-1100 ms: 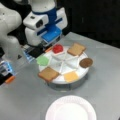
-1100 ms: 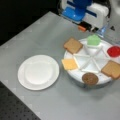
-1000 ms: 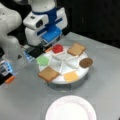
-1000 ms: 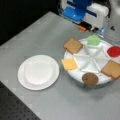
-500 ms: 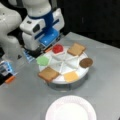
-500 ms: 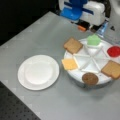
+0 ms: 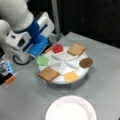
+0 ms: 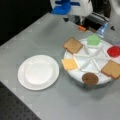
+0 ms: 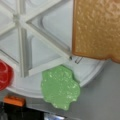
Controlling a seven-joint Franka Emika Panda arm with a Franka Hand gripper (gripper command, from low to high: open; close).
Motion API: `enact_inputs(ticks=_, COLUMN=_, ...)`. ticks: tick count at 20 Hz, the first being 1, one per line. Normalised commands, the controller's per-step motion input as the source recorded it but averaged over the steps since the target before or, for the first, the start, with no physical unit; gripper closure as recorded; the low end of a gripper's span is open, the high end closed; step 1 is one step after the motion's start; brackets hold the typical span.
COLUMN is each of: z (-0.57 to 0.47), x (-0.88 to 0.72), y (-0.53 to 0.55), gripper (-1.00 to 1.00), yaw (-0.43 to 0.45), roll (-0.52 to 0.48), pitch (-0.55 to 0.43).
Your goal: Ingredient selection for cheeseburger or sandwich
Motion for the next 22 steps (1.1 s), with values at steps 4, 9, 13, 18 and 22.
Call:
enact_inputs(ticks=4, z=-0.19, x=0.02, y=-0.20, gripper=-1.00, yaw=0.052, roll=0.496, pitch=-0.010)
enact_inputs(ticks=9, z=-0.21, x=0.01, y=-0.28, gripper=-1.00, yaw=0.082, roll=0.475, pitch=-0.001)
enact_inputs(ticks=13, z=-0.20, x=-0.02, y=-0.27, gripper=-1.00, yaw=0.103, roll=0.449, pitch=0.019)
enact_inputs(ticks=18, z=-0.12, x=-0.01, y=-0.25, gripper=-1.00, yaw=0.107, roll=0.479, pitch=0.036)
enact_inputs(ticks=22, z=-0.13, x=0.10, y=-0.26, gripper=-1.00, yaw=0.173, roll=0.552, pitch=-0.030)
